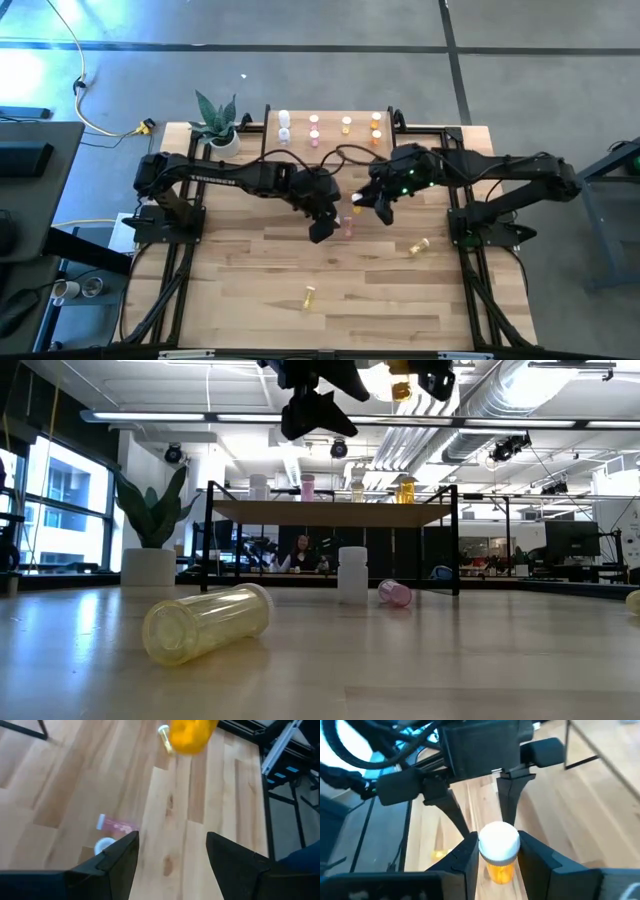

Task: Pick and place medicine bottles onto shelf by color
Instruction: Put the orange pill bottle aligned with the other orange pill bottles on the shelf

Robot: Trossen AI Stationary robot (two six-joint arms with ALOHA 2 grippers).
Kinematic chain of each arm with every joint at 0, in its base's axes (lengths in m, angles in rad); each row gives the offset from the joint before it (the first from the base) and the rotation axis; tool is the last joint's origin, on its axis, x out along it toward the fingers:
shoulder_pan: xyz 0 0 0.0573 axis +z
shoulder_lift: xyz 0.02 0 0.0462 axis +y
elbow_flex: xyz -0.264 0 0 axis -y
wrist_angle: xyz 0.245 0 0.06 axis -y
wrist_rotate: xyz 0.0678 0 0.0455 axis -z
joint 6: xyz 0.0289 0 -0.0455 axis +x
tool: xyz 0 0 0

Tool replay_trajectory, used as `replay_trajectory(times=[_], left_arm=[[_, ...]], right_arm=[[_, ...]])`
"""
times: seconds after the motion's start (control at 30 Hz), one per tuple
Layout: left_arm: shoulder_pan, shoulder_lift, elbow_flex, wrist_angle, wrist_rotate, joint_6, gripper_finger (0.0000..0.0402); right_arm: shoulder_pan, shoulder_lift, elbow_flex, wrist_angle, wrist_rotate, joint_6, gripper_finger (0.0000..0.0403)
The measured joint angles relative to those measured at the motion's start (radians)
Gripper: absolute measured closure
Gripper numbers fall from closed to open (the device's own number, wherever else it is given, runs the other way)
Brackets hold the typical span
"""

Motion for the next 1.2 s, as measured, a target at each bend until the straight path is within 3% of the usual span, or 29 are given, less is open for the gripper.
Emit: replay_trajectory(times=[0.27, 0.43, 0.63, 0.93, 1.2], left_arm=[[0.073, -0.013, 0.000, -0.009, 0.002, 0.085, 0.0182], [0.124, -0.062, 0.000, -0.016, 0.000, 0.150, 0.0182], [0.190, -0.147, 0.001, -0.003, -0.018, 0.234, 0.0182], [0.276, -0.289, 0.000, 0.002, -0.199, 0.320, 0.0182], [0.319, -0.394, 0.000, 0.003, -0.270, 0.330, 0.0182]], right_arm=[[-0.073, -0.096, 0.000, -0.040, 0.053, 0.007, 0.0302], [-0.132, -0.172, 0.000, -0.037, 0.143, 0.028, 0.0302], [-0.184, -0.276, 0.000, -0.028, 0.317, 0.028, 0.0302], [-0.193, -0.398, 0.000, -0.018, 0.601, -0.107, 0.0302], [-0.194, -0.451, -0.039, -0.105, 0.815, -0.204, 0.0302]])
